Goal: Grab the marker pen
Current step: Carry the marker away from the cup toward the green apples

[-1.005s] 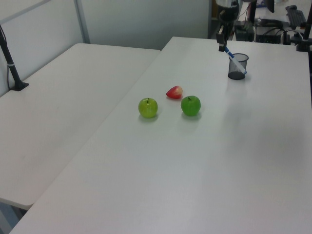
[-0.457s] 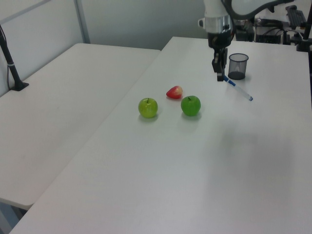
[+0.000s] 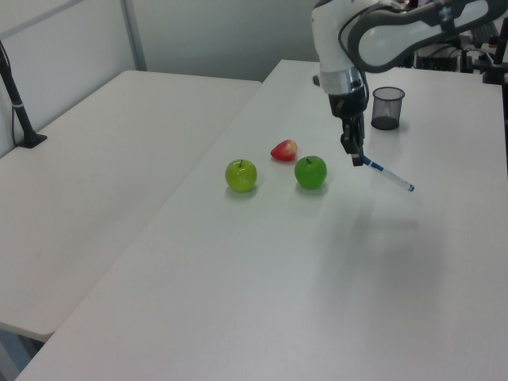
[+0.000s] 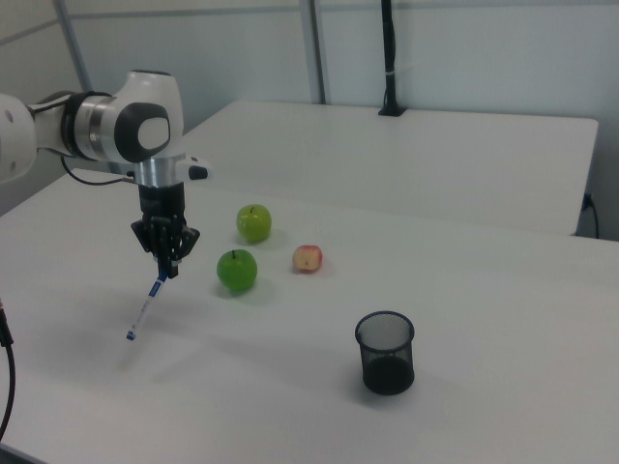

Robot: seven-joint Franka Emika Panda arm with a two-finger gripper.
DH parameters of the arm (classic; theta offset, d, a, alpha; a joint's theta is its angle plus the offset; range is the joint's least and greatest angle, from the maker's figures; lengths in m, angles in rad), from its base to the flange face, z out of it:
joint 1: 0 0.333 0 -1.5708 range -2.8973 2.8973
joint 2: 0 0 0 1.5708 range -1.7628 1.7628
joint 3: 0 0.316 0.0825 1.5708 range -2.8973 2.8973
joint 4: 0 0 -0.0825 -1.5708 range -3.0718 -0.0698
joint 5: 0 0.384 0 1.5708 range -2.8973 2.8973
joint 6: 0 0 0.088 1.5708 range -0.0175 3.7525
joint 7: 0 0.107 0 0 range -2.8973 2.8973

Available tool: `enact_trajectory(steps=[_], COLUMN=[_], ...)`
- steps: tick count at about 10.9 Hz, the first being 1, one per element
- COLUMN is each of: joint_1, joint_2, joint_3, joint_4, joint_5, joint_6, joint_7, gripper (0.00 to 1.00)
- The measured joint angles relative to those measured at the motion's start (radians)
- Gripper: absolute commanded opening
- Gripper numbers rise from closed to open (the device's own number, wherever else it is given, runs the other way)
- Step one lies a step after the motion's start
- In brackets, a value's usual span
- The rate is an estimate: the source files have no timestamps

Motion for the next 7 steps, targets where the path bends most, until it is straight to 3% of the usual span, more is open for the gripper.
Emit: enact_trajectory(steps=[5,7], joint_1=[0.013,0.012], joint_2=[0.060,0.069], joint_3=[0.000,0.000], joint_4=[0.000,0.000], joint_5=[0.000,0.000], joint_6=[0.028,0.042], joint_7=[0.000,0.000], gripper=[0.03,0.09])
